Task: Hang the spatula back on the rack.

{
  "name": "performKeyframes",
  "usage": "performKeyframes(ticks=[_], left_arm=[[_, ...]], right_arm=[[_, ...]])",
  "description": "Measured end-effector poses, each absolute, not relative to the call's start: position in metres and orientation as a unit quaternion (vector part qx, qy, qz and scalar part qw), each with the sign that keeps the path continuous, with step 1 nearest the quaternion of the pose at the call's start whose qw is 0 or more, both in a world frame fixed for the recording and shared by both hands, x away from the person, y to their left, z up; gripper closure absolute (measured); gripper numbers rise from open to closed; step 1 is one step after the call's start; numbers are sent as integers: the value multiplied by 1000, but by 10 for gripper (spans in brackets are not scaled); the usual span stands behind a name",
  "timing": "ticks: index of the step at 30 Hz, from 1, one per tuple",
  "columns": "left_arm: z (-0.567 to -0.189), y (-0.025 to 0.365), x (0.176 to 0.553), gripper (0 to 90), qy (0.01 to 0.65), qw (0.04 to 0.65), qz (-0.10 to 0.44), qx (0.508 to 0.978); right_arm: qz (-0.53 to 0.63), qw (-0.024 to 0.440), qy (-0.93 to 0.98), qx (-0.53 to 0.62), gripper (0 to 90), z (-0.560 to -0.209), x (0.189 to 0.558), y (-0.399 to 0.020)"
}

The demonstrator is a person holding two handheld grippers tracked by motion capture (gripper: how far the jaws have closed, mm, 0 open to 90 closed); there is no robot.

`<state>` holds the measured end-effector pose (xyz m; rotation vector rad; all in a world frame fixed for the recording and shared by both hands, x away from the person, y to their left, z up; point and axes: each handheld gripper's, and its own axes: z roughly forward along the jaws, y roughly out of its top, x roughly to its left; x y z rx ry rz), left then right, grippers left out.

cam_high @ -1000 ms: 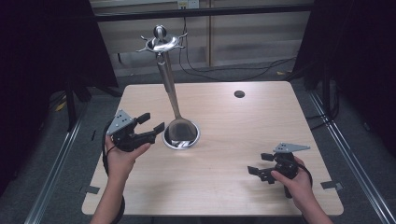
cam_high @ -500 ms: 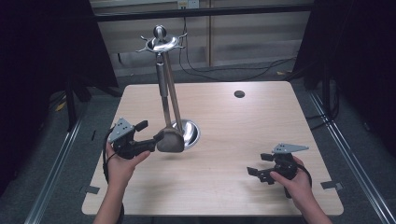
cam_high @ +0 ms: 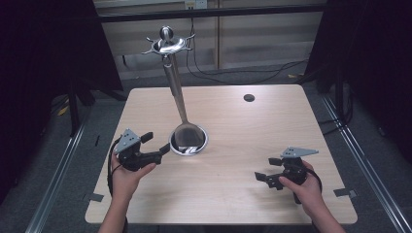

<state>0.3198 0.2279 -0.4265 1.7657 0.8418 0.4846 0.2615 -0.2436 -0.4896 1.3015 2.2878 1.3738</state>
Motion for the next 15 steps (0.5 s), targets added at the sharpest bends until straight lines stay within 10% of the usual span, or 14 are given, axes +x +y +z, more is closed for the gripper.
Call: performKeyframes(ticks=[15], left_arm=[[-439, 238, 310, 147, 369, 525, 202, 740]], right_arm=[[465, 79, 773, 424, 101, -489, 270, -233]])
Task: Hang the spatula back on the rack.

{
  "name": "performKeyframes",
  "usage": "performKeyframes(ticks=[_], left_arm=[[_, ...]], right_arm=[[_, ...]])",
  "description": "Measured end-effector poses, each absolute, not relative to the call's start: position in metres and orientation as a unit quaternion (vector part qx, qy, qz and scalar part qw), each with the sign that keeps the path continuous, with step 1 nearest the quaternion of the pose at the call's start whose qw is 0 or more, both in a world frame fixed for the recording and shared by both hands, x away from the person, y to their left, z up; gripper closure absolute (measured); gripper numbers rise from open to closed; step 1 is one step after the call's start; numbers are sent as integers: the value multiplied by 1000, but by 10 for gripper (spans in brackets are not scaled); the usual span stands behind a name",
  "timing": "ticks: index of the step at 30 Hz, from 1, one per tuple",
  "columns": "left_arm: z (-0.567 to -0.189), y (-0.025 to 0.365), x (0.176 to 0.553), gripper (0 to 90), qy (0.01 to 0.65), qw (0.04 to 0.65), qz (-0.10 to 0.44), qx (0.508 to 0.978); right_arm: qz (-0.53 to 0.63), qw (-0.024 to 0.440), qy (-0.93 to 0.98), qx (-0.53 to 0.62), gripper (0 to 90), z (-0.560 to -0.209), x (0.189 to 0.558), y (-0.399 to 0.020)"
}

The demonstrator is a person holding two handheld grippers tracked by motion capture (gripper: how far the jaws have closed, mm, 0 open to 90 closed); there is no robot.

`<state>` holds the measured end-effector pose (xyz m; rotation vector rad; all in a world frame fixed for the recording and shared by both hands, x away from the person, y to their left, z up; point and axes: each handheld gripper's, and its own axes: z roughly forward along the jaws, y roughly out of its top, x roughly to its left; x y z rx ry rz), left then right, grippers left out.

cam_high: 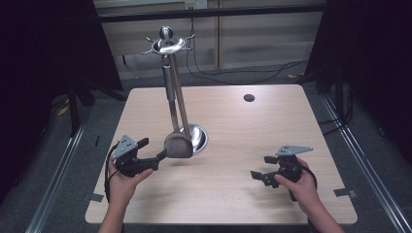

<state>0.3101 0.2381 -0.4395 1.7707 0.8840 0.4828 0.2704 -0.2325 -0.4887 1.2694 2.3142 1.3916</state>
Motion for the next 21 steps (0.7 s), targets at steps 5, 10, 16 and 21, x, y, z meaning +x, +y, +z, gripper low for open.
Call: performKeyframes(ticks=[5, 10, 16, 21], left_arm=[[-442, 243, 307, 147, 371, 519, 201, 743], [-448, 245, 305, 143, 373, 510, 199, 749], [-455, 246, 304, 138, 374, 502, 197, 754], [-461, 246, 303, 135, 380, 498, 190, 756]], right_arm=[[465, 75, 777, 418, 101, -489, 274, -228], [465, 71, 779, 414, 101, -489, 277, -224], [465, 69, 783, 407, 101, -489, 279, -219], [466, 68, 783, 406, 101, -489, 281, -217]])
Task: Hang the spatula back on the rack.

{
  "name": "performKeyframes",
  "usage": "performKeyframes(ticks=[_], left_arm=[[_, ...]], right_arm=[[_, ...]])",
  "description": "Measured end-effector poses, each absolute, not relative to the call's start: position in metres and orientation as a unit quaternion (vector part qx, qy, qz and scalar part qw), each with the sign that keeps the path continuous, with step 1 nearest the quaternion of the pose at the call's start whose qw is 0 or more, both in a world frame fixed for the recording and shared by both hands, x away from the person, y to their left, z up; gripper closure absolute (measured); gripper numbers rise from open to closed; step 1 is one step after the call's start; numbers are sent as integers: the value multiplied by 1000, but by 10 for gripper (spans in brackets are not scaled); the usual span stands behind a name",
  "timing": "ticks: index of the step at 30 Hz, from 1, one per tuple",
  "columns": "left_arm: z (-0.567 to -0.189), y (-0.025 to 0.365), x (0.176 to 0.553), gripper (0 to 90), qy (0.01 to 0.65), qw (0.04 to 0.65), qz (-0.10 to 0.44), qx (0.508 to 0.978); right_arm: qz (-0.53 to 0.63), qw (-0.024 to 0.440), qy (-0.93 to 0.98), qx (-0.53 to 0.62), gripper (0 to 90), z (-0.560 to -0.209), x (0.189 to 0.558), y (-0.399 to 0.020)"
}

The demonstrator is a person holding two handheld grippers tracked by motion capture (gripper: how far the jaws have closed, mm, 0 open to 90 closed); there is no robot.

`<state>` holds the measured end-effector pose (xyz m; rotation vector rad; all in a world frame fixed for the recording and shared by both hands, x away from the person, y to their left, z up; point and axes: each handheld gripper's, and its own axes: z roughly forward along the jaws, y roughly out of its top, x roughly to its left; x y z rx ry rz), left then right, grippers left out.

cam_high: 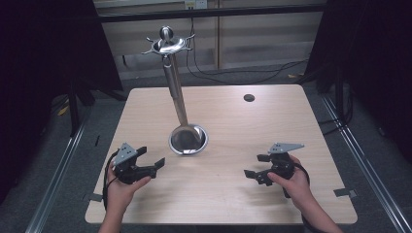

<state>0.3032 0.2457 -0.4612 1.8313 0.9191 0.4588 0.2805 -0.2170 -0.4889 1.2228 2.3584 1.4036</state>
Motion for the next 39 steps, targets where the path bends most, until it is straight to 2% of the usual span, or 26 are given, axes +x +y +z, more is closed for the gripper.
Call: performKeyframes(ticks=[30, 39], left_arm=[[-486, 246, 305, 129, 382, 458, 163, 786], [-497, 244, 307, 127, 382, 427, 159, 804]], right_arm=[[470, 72, 778, 410, 101, -488, 284, -221], [470, 67, 781, 405, 101, -492, 286, -219]])
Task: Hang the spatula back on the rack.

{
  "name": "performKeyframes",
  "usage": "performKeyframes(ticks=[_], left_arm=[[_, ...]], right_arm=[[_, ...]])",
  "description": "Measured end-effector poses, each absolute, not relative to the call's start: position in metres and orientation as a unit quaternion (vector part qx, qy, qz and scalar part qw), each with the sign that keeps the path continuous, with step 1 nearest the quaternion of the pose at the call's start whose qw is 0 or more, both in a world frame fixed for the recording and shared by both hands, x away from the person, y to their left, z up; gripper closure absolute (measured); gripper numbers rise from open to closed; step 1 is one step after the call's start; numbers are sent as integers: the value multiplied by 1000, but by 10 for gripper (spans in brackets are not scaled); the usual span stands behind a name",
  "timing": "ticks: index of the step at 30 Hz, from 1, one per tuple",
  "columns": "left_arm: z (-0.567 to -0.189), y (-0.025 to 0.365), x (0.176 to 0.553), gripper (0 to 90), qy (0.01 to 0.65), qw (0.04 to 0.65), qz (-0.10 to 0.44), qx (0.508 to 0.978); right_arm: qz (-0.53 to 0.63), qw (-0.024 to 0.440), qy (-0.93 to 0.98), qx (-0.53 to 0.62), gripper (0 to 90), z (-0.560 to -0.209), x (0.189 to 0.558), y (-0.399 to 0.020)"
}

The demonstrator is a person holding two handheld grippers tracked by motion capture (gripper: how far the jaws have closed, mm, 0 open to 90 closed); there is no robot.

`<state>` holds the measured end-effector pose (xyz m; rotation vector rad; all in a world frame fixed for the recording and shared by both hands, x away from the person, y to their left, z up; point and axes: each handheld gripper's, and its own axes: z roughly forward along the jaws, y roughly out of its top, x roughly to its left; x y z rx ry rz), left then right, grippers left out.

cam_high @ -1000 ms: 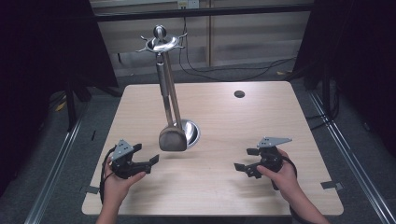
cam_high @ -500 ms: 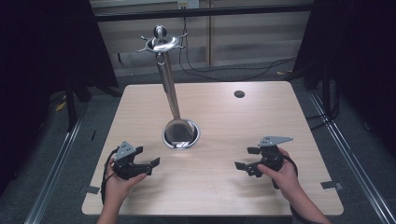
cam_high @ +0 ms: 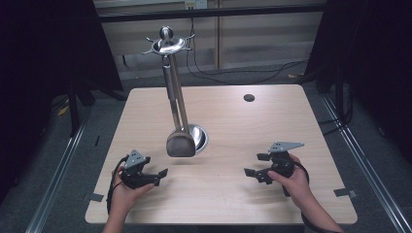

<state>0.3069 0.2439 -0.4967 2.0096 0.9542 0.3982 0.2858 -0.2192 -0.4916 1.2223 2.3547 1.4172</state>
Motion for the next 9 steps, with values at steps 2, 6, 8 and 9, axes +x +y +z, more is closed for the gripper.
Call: performKeyframes(ticks=[2, 6, 8, 9], left_arm=[[-498, 243, 307, 127, 383, 425, 157, 805], [-497, 242, 307, 126, 382, 422, 158, 807], [-497, 242, 308, 125, 380, 422, 158, 808], [-497, 242, 309, 124, 381, 421, 159, 808]], right_arm=[[470, 67, 781, 405, 101, -492, 286, -219], [470, 68, 780, 408, 101, -491, 285, -220], [469, 69, 781, 407, 101, -491, 284, -222], [468, 69, 780, 409, 101, -491, 283, -222]])
